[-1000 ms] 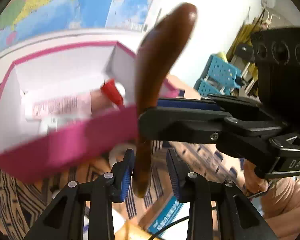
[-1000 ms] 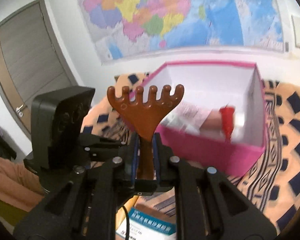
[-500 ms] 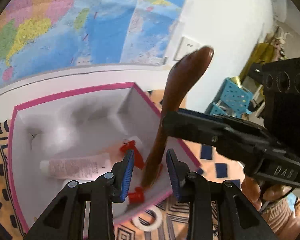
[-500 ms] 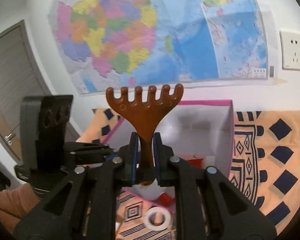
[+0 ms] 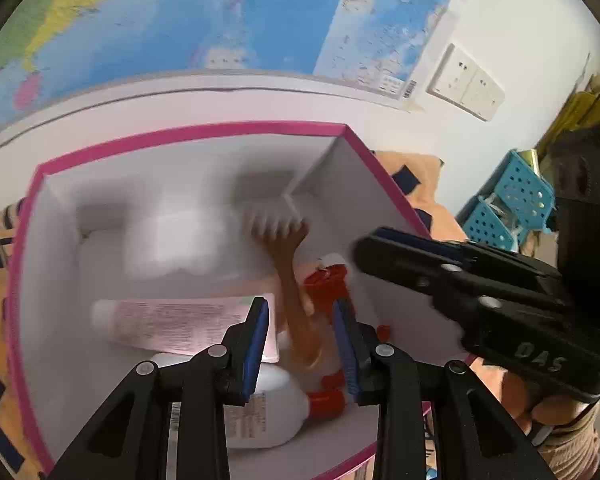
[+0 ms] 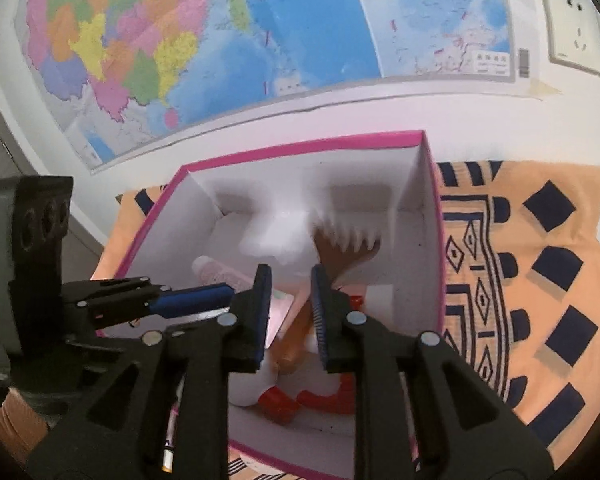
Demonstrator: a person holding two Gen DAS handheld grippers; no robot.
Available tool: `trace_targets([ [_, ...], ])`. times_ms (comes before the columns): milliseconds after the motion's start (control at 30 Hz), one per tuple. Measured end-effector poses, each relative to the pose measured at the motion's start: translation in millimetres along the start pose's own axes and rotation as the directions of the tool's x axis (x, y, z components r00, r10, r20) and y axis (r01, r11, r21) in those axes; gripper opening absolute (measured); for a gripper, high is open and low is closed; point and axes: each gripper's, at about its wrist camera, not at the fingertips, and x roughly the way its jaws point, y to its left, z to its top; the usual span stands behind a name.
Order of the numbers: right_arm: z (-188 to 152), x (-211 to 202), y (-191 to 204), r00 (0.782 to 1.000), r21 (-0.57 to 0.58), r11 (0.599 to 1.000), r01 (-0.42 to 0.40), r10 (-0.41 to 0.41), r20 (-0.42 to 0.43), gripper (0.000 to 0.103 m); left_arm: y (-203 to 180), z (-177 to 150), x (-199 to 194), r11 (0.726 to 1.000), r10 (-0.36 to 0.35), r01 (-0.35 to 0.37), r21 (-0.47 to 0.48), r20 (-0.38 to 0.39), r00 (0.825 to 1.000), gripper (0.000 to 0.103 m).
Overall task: Organize rigid objects
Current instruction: 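Lower the comb into the box and open the right gripper, then move the right gripper down to the white tape roll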
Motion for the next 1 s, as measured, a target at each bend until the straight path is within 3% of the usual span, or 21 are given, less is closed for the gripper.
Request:
trace_targets([
  [233, -21.8, -41.7, 12.7, 0.995, -0.064, 0.995, -0.078, 0.081, 0.052, 0.022, -8.3, -14.4, -31.2, 0.998, -0.035, 0.030, 0.058, 0.085, 0.996, 0.034],
  [533, -58.9, -100.7, 19.9, 0.969, -0.060, 0.973, -0.223, 0.228, 0.094, 0.023, -26.9, -60.8, -71.0, 0.983, -0.139, 0.125, 0.137, 0.099, 0.985, 0.034],
  [733, -100.6, -126.9, 24.6, 0.971, -0.060, 0.971, -0.230, 0.234, 0.060, 0.029, -31.7, -97.1, -72.7, 0.973, -0.178, 0.170, 0.158, 0.035, 0.983, 0.034],
  [1000, -146.4, -123.7, 24.7, 0.980, -0.013, 0.980, -0.199, 0.199, 0.001, 0.029, -26.4, -131.6, -70.0, 0.979, -0.142, 0.139, 0.147, 0.008, 0.990, 0.034],
])
